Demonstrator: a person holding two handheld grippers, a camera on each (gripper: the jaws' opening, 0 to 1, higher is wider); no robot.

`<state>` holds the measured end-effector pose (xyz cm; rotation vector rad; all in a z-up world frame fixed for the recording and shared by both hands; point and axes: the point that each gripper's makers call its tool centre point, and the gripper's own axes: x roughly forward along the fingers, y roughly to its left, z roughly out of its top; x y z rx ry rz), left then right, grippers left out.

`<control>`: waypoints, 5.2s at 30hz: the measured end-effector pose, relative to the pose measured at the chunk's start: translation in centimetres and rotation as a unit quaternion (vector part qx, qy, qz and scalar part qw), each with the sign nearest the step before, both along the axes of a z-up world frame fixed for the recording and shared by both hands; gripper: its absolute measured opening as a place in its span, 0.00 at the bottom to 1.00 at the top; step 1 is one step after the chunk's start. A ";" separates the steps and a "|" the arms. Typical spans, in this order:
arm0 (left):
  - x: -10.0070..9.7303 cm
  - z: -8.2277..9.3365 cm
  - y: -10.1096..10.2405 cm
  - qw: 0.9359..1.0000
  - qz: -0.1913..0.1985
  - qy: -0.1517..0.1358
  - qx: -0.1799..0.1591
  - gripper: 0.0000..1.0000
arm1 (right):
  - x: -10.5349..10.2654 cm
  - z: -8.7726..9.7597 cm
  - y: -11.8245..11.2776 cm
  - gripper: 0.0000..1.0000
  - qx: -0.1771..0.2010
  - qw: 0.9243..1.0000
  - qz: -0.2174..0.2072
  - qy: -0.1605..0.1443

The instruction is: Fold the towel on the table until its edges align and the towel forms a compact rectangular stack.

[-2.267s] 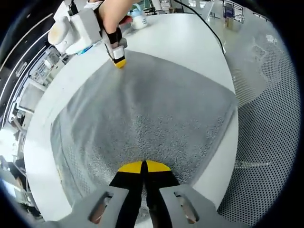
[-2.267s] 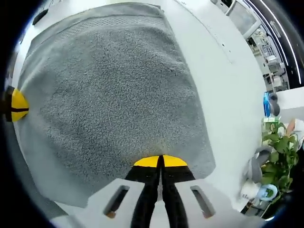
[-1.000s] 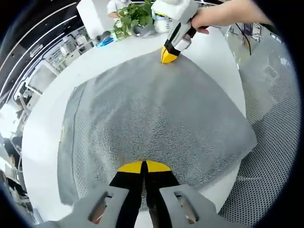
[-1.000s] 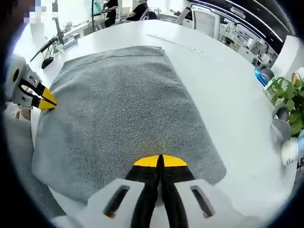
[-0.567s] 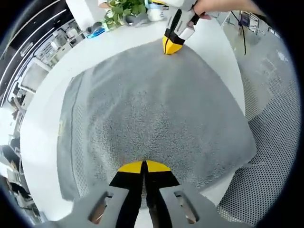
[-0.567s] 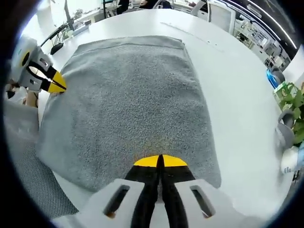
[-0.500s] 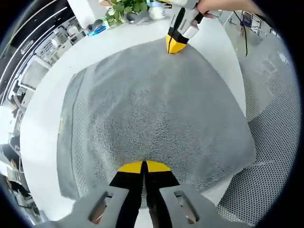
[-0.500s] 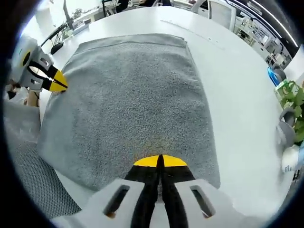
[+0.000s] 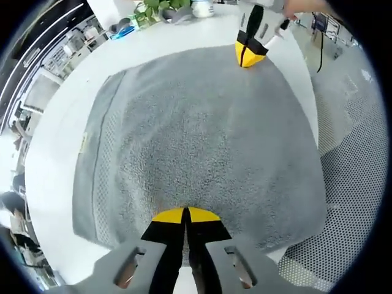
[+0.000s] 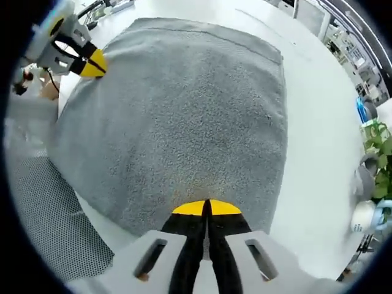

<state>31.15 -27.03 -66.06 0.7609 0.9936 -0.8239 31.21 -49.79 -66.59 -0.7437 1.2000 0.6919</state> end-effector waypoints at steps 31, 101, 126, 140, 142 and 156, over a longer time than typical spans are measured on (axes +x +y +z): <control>3.3 0.0 -0.6 1.000 0.013 -0.025 -0.010 0.01 | -4.2 0.1 0.0 0.00 0.102 0.989 -0.102 -0.036; 5.6 0.2 0.6 0.987 0.113 -0.006 -0.115 0.01 | -6.9 0.2 3.2 0.00 0.029 0.993 0.093 -0.067; -12.3 2.3 0.3 0.982 -0.096 0.049 -0.156 0.37 | -9.5 2.6 -2.5 0.31 0.161 0.978 0.119 -0.066; -10.7 0.7 2.7 0.994 -0.082 0.007 -0.068 0.24 | -10.0 0.7 -3.3 0.30 0.132 0.984 0.111 -0.032; -10.5 0.5 2.8 0.995 -0.063 0.015 -0.077 0.22 | -10.0 0.6 -3.3 0.28 0.131 0.985 0.108 -0.028; -8.9 1.1 2.7 0.995 -0.015 0.002 -0.100 0.04 | -10.1 1.9 -2.8 0.00 0.168 0.983 0.072 -0.020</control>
